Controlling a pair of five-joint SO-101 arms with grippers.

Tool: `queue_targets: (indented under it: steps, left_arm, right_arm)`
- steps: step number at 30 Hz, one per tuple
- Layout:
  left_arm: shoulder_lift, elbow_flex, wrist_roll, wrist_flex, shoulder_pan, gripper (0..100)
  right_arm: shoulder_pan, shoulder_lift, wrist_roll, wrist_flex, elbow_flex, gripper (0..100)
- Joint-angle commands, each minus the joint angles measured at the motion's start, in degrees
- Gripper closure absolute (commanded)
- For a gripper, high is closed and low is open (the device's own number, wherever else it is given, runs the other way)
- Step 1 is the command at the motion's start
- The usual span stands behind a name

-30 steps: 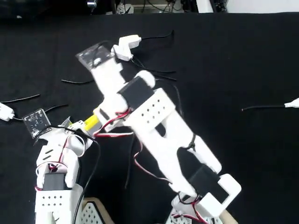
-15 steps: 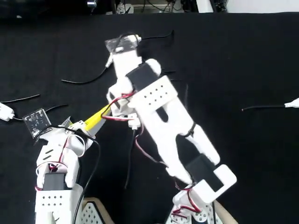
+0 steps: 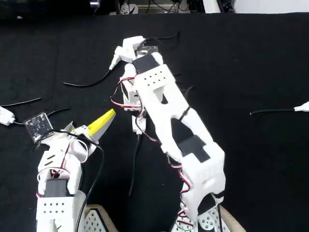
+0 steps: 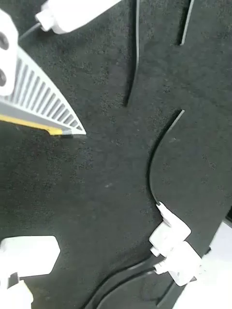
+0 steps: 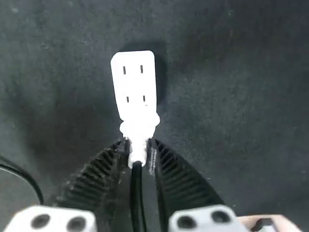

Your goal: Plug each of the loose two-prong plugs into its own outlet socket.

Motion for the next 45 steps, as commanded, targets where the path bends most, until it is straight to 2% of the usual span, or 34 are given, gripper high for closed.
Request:
queue_targets:
  steps: [1,6,11,16,21,30,45]
  left_arm:
    - [-0.53,0.84,-0.26,0.88,0.31,46]
    - [-0.62,0.84,-0.26,0.79,0.31,46]
    - [-0.62,0.84,-0.26,0.79,0.31,46]
    - [-0.62,0.84,-0.26,0.79,0.31,46]
    - [-0.62,0.84,-0.26,0.79,0.31,46]
    - [-0.62,0.84,-0.26,0.79,0.31,46]
    - [-0.62,0.84,-0.26,0.79,0.31,46]
  right_arm:
    - [-2.73,-0.13,-5.63,0.53,-3.03,98.4]
    - [-2.81,-0.04,-13.36,-0.09,-3.3,98.5]
    - [-2.55,-0.04,-15.12,-2.73,-3.38,98.5]
    - [-2.11,0.22,-23.47,-6.42,-3.03,98.5]
    - [0.79,0.31,-29.36,-5.63,-2.77,98.5]
    - [2.81,0.31,-29.89,-4.04,-3.21,98.5]
    - [2.81,3.65,-29.63,-8.7,-3.38,98.5]
